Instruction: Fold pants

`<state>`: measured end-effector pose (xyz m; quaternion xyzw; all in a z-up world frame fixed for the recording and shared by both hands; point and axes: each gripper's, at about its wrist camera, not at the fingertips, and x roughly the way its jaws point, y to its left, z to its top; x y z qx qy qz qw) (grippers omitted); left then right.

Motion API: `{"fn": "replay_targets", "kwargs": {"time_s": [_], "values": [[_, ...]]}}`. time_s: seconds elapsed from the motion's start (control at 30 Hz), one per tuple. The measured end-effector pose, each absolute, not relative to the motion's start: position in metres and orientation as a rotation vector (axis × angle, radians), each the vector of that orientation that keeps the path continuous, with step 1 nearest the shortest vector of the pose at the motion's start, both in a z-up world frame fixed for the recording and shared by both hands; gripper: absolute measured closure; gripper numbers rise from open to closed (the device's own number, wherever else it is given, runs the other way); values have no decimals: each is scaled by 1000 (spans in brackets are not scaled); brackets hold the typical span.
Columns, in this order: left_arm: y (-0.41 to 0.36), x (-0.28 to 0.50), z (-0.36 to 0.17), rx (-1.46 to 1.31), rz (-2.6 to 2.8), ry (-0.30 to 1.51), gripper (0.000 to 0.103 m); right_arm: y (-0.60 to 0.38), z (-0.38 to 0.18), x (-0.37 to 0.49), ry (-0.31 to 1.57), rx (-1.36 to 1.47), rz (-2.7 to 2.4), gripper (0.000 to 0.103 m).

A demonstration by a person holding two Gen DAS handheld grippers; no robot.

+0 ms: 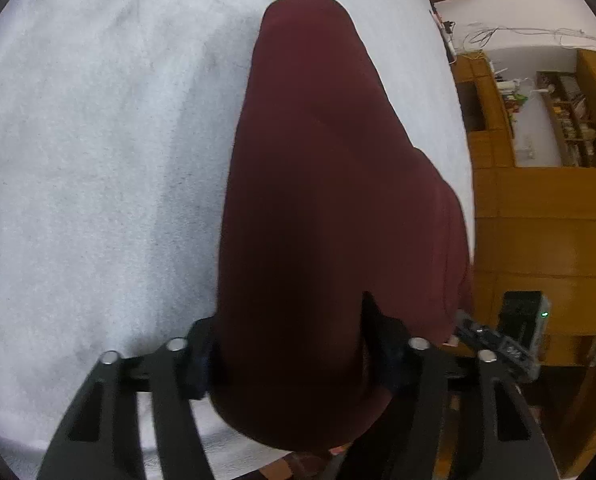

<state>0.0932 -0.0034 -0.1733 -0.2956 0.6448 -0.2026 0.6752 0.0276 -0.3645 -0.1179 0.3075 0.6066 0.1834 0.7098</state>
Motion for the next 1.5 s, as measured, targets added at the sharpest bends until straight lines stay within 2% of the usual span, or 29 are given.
{"fn": "replay_targets", "kwargs": {"time_s": [0.1,0.17,0.33,0.43,0.5,0.53,0.57,0.6,0.67,0.83,0.87,0.93,1.0,1.13,1.27,1.3,1.33,1.4,1.47,1.5], "values": [[-3,84,-156,-675,-451,1397,61,-365,-108,30,1341,659,427,80],[-5,73,-144,-676,-454,1365,62,-366,-100,28,1332,643,426,80],[3,68,-188,-726,-416,1412,57,-364,-128,28,1420,650,405,80],[4,70,-183,-724,-443,1400,53,-362,-124,28,1402,631,412,79],[-1,72,-174,-649,-433,1397,40,-361,-119,27,1393,607,425,76],[-2,74,-168,-615,-414,1402,36,-362,-115,28,1384,597,432,70],[-3,75,-164,-592,-397,1405,27,-362,-112,27,1380,589,432,65],[-4,78,-157,-553,-365,1405,21,-363,-107,27,1370,573,424,56],[-6,82,-146,-481,-321,1385,16,-367,-97,28,1338,543,419,56],[-14,94,-133,-373,-264,1377,15,-373,-92,44,1336,540,412,55],[-15,96,-133,-357,-247,1387,15,-370,-94,44,1361,520,408,58],[-19,98,-129,-342,-249,1393,15,-364,-97,41,1376,513,447,82],[-31,97,-127,-325,-262,1397,15,-360,-97,34,1390,477,442,95],[-35,89,-141,-296,-278,1418,15,-364,-97,21,1383,491,426,97],[-49,93,-153,-334,-281,1428,13,-365,-121,24,1432,509,379,96],[-45,93,-151,-351,-289,1427,13,-367,-116,25,1419,511,396,93],[-41,93,-148,-368,-302,1424,13,-368,-113,25,1413,503,403,80],[-34,93,-143,-381,-319,1410,13,-370,-100,24,1378,479,401,66],[-27,95,-140,-402,-341,1402,13,-377,-92,26,1344,479,403,60],[-24,96,-139,-415,-345,1400,13,-381,-91,28,1333,494,400,46]]}}
